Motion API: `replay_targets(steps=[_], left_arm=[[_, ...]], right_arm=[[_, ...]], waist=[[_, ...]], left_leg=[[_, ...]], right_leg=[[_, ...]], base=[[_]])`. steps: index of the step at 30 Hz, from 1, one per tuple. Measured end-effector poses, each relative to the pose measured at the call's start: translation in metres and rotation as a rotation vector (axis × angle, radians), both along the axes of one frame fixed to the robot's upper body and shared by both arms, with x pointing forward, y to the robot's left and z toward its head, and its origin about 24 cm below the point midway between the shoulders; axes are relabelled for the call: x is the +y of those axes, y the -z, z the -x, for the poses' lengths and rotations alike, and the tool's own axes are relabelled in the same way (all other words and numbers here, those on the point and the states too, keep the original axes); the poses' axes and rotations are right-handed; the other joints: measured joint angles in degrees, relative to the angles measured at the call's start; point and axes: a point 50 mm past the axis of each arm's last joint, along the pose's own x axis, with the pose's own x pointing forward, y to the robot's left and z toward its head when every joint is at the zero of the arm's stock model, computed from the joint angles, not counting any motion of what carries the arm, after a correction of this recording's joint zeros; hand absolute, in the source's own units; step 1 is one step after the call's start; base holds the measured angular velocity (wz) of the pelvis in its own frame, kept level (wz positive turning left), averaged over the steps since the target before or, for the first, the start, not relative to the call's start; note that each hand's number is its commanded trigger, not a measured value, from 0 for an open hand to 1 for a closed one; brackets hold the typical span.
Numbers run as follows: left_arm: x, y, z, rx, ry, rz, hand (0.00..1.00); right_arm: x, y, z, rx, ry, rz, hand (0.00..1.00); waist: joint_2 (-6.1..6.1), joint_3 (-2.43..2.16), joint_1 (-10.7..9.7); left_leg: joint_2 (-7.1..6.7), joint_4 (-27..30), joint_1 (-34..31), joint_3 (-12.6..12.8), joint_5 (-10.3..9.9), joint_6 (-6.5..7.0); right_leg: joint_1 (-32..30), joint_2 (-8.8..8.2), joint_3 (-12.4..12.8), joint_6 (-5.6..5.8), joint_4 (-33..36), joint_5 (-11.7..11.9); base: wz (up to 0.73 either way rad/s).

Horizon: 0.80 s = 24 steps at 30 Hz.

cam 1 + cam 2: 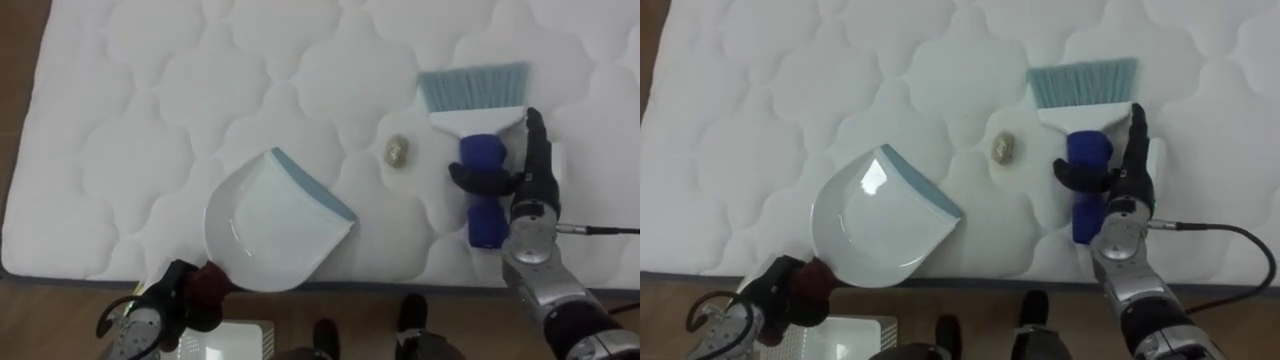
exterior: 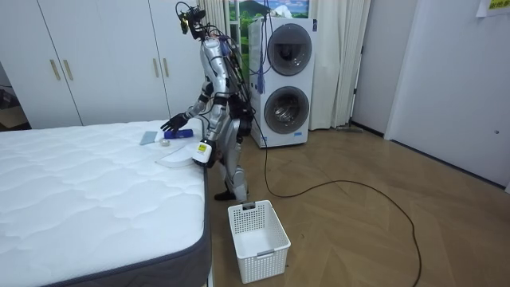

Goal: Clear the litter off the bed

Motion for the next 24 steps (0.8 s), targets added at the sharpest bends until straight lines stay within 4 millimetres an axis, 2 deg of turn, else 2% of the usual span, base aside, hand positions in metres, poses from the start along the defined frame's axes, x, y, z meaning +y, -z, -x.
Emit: replay_targets(steps=[6, 7, 8, 12, 16, 24], left_arm=[[0.0, 0.0, 0.0, 0.005, -0.005, -0.004, 1.0], [-0.001, 0.001, 0.001, 0.009, -0.004, -0.004, 1.0], [-0.002, 0.002, 0.002, 0.016, 0.0, -0.004, 1.0], [-0.004, 0.004, 0.004, 0.023, 0.005, -0.003, 1.0], [-0.01, 0.005, 0.004, 0.025, 0.011, 0.011, 1.0], [-0.011, 0.004, 0.001, 0.018, 0.016, 0.006, 1.0]], right_arm=[[-0.001, 0.004, 0.003, 0.017, -0.003, 0.003, 0.0], [-0.004, 0.009, 0.007, 0.047, 0.001, 0.008, 0.0], [-0.006, 0.016, 0.012, 0.08, 0.007, 0.011, 0.0], [-0.006, 0.023, 0.016, 0.114, 0.003, 0.004, 0.0], [-0.009, 0.033, 0.025, 0.176, -0.007, 0.056, 0.0], [-0.011, 0.038, 0.029, 0.221, -0.051, 0.129, 0.0]], waist=[[0.0, -0.01, -0.6], [0.04, 0.02, -0.8], [0.04, 0.02, -0.9], [0.17, 0.05, -1.1], [0.73, 0.06, -1.4], [0.89, 0.01, -1.5]], left_leg=[[0.09, -0.1, 0.0, -0.2, 0.0, 0.01], [0.03, -0.1, 0.4, -0.4, 0.0, 0.02], [-0.07, -0.3, 1.3, -0.3, 0.0, 0.03], [0.04, -1.2, 2.9, -0.4, 0.0, 0.08], [0.01, -1.2, 3.7, -1.6, 0.0, 0.07], [0.0, -1.5, 3.7, -1.7, 0.0, 0.07]], right_leg=[[0.1, -0.88, -1.5, -0.14, 0.1, 0.0], [0.8, -0.93, -2.3, -0.16, -0.1, -0.1], [1.6, -0.92, -2.4, -0.08, -0.2, -0.1], [3.4, -0.85, -2.5, 0.06, -1.0, -0.3], [4.9, -0.81, -3.1, 0.32, -1.4, -0.5], [5.2, -0.79, -3.5, 0.33, -1.7, -0.5]], base=[[0.02], [0.11], [0.11], [0.01], [0.14], [0.02]])
